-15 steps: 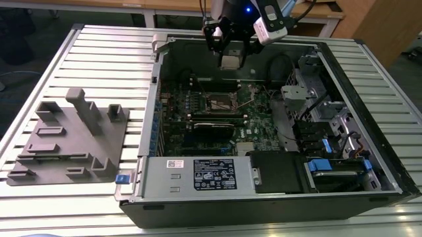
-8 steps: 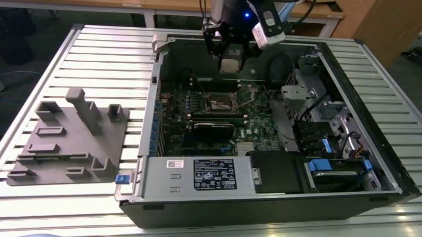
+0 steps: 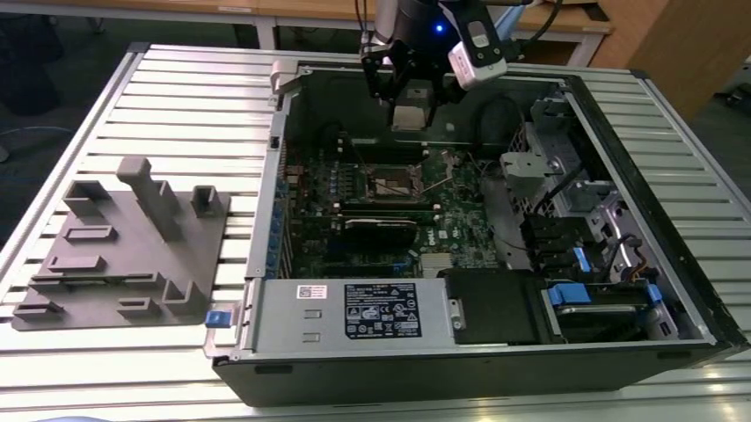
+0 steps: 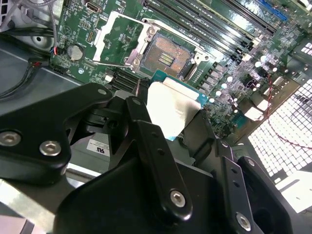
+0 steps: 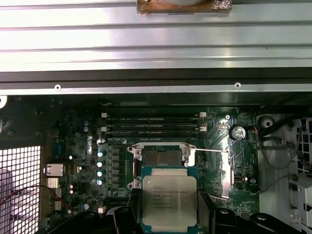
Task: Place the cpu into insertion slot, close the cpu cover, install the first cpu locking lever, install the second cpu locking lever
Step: 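Place the cpu into insertion slot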
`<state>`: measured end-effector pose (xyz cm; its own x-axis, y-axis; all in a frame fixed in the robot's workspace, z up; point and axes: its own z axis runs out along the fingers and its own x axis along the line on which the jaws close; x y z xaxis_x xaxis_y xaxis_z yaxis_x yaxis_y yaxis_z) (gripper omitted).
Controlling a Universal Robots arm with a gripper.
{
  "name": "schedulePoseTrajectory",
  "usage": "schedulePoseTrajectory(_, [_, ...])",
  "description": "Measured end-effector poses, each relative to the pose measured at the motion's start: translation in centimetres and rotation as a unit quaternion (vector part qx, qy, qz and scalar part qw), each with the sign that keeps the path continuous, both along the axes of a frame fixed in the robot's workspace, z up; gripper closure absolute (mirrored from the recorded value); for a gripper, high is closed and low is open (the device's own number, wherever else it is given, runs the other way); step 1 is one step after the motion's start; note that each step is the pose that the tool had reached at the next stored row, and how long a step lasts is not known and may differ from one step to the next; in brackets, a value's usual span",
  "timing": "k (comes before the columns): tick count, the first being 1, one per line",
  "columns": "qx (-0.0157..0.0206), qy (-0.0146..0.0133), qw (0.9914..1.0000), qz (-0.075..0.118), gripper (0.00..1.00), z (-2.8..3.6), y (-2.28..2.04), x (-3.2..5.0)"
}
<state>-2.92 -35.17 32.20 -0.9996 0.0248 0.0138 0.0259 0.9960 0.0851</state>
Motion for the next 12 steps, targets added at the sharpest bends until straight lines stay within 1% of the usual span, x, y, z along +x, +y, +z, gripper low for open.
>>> schedulePoseTrajectory(6, [0.0001, -0.0001, 1.0, 0.0, 0.46, -0.04, 0.0, 0.0])
schedulePoseTrajectory(10, [0.0001, -0.0002, 1.0, 0.0, 0.46, -0.51, 0.0, -0.01])
schedulePoseTrajectory(12, [0.0, -0.0001, 1.0, 0.0, 0.46, -0.64, 0.0, -0.01])
